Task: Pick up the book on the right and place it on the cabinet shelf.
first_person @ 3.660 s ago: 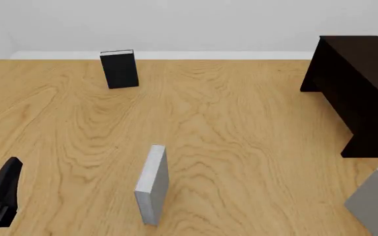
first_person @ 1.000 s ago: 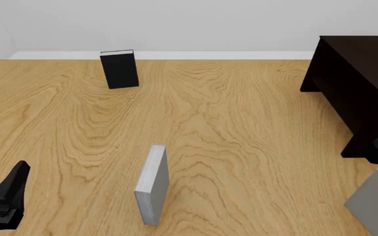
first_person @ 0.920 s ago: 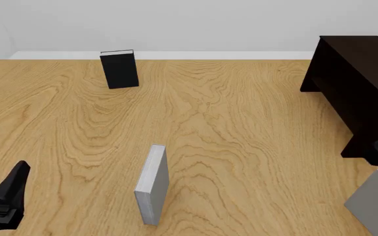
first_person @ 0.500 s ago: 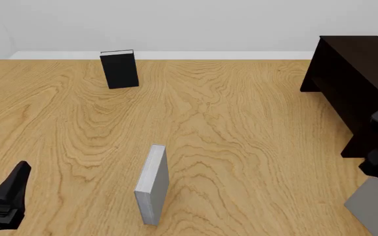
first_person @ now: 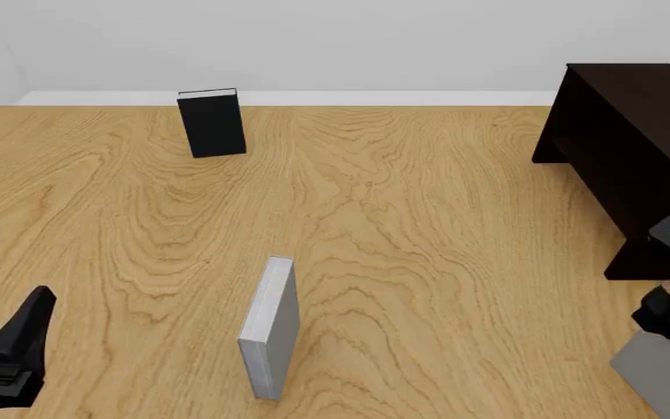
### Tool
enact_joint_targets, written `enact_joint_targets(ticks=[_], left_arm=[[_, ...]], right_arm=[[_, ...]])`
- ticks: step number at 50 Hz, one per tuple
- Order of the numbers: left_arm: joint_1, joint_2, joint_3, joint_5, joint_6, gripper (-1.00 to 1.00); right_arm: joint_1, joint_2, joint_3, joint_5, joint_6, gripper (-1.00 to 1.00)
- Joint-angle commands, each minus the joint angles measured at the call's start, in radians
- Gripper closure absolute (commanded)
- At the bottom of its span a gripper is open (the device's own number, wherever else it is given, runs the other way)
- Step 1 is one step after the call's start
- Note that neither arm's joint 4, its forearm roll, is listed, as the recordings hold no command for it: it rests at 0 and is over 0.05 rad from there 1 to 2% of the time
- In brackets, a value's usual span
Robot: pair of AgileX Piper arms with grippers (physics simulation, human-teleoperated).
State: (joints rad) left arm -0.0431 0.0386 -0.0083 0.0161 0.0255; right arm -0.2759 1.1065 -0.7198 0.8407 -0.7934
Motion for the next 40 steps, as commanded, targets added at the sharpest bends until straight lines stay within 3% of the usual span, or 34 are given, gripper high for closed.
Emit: enact_joint_targets(ticks=[1,6,35,36,40], left_arm=[[-0.002,0.004,0.0,-0.004,0.0,-1.0],[-0.002,0.012,0.0,-0.011,0.001,-1.0],[-0.002,0.001,0.0,-0.001,-0.002,-1.0],[-0.002,0.005,0.0,-0.004,-0.001,-1.0],[-0.002,0.003,0.0,-0.002,-0.002,-1.0]], right_arm=[[-0.027,0.009,0.031,-0.03,-0.025,-1.0],[-0.058,0.016,0.053,-0.052,-0.057,-1.0],[-0.057,0.017,0.073,-0.061,-0.058,-1.0],[-0.049,0.014,0.07,-0.055,-0.047,1.0],[-0.039,0.003,0.069,-0.042,-0.04,1.0]])
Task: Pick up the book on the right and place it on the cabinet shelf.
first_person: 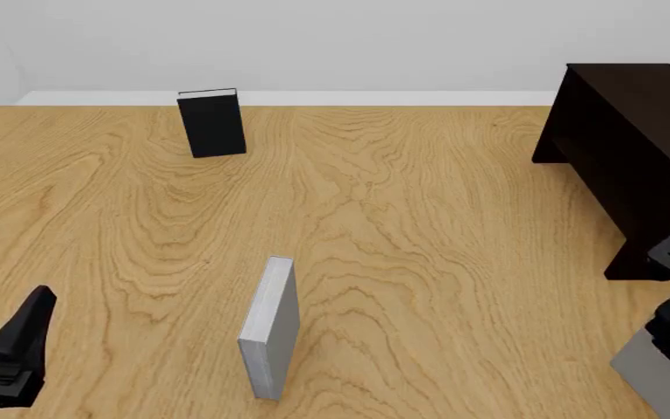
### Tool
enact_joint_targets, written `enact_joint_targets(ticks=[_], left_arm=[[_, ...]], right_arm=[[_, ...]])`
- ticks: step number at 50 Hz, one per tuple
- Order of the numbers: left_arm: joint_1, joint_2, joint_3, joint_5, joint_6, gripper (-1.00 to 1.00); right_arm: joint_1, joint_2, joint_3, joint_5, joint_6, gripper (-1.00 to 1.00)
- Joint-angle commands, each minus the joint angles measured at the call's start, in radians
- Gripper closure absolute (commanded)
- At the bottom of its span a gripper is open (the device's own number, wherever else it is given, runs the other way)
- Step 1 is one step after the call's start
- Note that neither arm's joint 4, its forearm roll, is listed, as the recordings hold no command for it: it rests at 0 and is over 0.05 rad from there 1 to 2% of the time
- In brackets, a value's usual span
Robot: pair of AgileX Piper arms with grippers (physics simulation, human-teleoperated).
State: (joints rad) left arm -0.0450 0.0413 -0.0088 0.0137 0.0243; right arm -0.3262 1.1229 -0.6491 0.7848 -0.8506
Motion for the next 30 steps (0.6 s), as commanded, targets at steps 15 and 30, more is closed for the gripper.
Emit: enact_joint_targets(ticks=[15,30], left_arm=[[-0.002,-0.008,-0.002,0.008,-0.001,-1.0],[-0.006,-0.015,-0.007,0.016,-0.002,-1.0]], right_arm=[[0.048,-0.07,-0.03,0.1,0.035,1.0],[0.118,-0.129,-0.066,0.193,0.039,1.0]])
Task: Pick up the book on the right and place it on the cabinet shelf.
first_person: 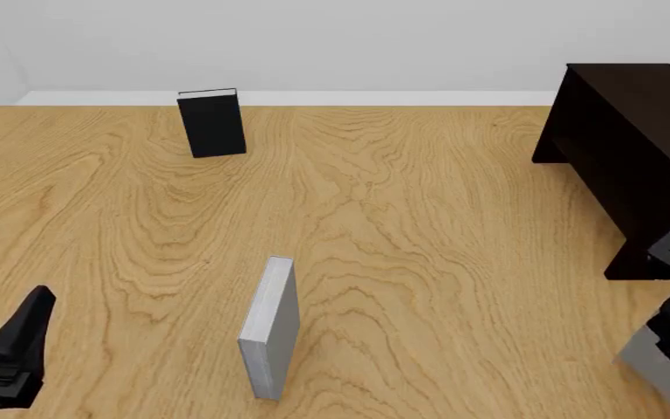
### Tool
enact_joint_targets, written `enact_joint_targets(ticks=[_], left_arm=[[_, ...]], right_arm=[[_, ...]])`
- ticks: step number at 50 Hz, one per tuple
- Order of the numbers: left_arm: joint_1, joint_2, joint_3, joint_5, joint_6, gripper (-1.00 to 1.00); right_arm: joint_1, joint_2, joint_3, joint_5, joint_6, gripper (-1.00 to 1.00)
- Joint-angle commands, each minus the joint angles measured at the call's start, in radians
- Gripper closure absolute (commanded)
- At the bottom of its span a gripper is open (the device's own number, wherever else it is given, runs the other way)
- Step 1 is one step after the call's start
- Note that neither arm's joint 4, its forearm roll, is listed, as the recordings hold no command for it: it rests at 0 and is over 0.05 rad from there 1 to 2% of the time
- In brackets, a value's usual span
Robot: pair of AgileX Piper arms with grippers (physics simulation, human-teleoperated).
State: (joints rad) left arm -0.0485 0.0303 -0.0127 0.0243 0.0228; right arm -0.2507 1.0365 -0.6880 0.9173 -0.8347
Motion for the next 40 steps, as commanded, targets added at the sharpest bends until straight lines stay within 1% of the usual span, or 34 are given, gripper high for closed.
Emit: enact_joint_targets(ticks=[1,5,9,10,13,14,17,22,23,25,28,30,33,35,38,40], left_arm=[[-0.003,-0.006,-0.003,0.007,-0.001,-1.0],[-0.004,-0.008,-0.005,0.009,-0.001,-1.0],[-0.005,-0.003,-0.004,0.005,0.0,-1.0],[-0.005,-0.002,-0.005,0.004,-0.001,-1.0],[-0.006,-0.005,-0.005,0.006,0.0,-1.0],[-0.006,-0.007,-0.005,0.009,-0.001,-1.0],[-0.008,-0.008,-0.006,0.011,0.001,-1.0],[-0.009,0.0,-0.006,0.002,0.0,-1.0],[-0.009,-0.001,-0.006,0.004,-0.001,-1.0],[-0.009,0.001,-0.005,0.002,0.001,-1.0],[-0.01,0.0,-0.005,0.002,0.0,-1.0],[-0.01,0.0,-0.005,0.002,0.0,-1.0],[-0.01,-0.002,-0.005,0.005,-0.001,-1.0],[-0.01,-0.011,-0.005,0.014,-0.001,-1.0],[-0.008,-0.005,-0.006,0.009,-0.002,-1.0],[-0.008,-0.006,-0.005,0.01,-0.001,-1.0]], right_arm=[[0.045,-0.043,-0.031,0.063,0.022,1.0],[0.054,-0.05,-0.042,0.075,0.013,1.0],[0.107,-0.06,-0.065,0.092,0.046,1.0],[0.143,-0.067,-0.069,0.105,0.071,1.0],[0.154,-0.066,-0.08,0.105,0.07,1.0],[0.184,-0.069,-0.088,0.112,0.091,1.0],[0.206,-0.075,-0.1,0.119,0.086,1.0],[0.27,-0.083,-0.134,0.143,0.108,1.0],[0.274,-0.087,-0.133,0.147,0.097,1.0],[0.283,-0.088,-0.142,0.151,0.097,1.0],[0.307,-0.088,-0.161,0.157,0.08,1.0],[0.348,-0.095,-0.175,0.163,0.093,1.0],[0.364,-0.092,-0.183,0.16,0.072,1.0],[0.396,-0.089,-0.202,0.164,0.082,1.0],[0.407,-0.077,-0.225,0.154,0.063,1.0],[0.424,-0.073,-0.235,0.154,0.06,1.0]])
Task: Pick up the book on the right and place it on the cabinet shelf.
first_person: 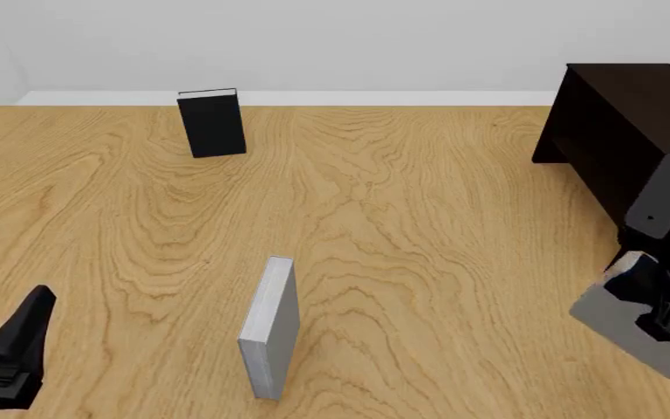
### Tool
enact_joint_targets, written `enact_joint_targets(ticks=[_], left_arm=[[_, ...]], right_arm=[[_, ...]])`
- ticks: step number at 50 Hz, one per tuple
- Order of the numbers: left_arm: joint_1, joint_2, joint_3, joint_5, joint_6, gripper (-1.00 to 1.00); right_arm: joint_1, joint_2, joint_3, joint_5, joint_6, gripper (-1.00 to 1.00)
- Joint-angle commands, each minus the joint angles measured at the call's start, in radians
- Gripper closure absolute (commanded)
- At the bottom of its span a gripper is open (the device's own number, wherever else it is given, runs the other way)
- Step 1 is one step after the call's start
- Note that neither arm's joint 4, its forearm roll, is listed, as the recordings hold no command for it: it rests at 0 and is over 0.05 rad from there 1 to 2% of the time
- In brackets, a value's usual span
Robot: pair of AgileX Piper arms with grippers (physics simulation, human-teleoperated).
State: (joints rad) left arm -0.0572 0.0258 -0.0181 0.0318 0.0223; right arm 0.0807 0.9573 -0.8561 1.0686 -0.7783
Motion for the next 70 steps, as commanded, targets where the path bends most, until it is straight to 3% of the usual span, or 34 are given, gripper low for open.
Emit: enact_joint_targets(ticks=[1,8,13,28,30,32,42,45,50,52,54,59,60,70], left_arm=[[0.0,-0.002,0.0,0.003,-0.001,-1.0],[0.0,0.002,0.002,-0.001,-0.003,-1.0],[0.001,0.0,0.001,0.0,-0.003,-1.0],[0.0,0.009,0.001,-0.007,-0.004,-1.0],[0.0,0.001,0.001,0.0,-0.004,-1.0],[0.001,0.003,0.001,-0.002,-0.003,-1.0],[-0.001,-0.003,0.001,0.003,-0.003,-1.0],[-0.001,-0.003,0.0,0.004,-0.004,-1.0],[-0.001,-0.004,0.0,0.004,-0.004,-1.0],[-0.002,-0.004,0.0,0.003,-0.003,-1.0],[-0.002,-0.003,0.0,0.003,-0.003,-1.0],[-0.002,-0.007,-0.001,0.006,-0.003,-1.0],[-0.002,-0.006,-0.001,0.006,-0.003,-1.0],[-0.002,0.006,0.0,-0.007,-0.003,-1.0]], right_arm=[[0.1,0.009,-0.073,0.005,0.007,1.0],[0.14,0.026,-0.113,-0.018,0.004,1.0],[0.118,0.038,-0.136,-0.074,-0.039,1.0],[0.096,0.038,-0.139,-0.247,-0.099,1.0],[0.135,0.028,-0.12,-0.256,-0.109,1.0],[0.106,0.033,-0.112,-0.282,-0.117,1.0],[0.142,0.016,-0.066,-0.391,-0.13,1.0],[0.144,-0.001,-0.031,-0.437,-0.163,1.0],[0.168,-0.013,-0.005,-0.488,-0.175,1.0],[0.124,-0.006,-0.013,-0.534,-0.177,1.0],[0.167,-0.027,0.019,-0.551,-0.204,1.0],[0.156,-0.027,0.039,-0.607,-0.22,1.0],[0.128,-0.023,0.045,-0.641,-0.227,1.0],[0.159,-0.026,0.161,-0.814,-0.27,1.0]])
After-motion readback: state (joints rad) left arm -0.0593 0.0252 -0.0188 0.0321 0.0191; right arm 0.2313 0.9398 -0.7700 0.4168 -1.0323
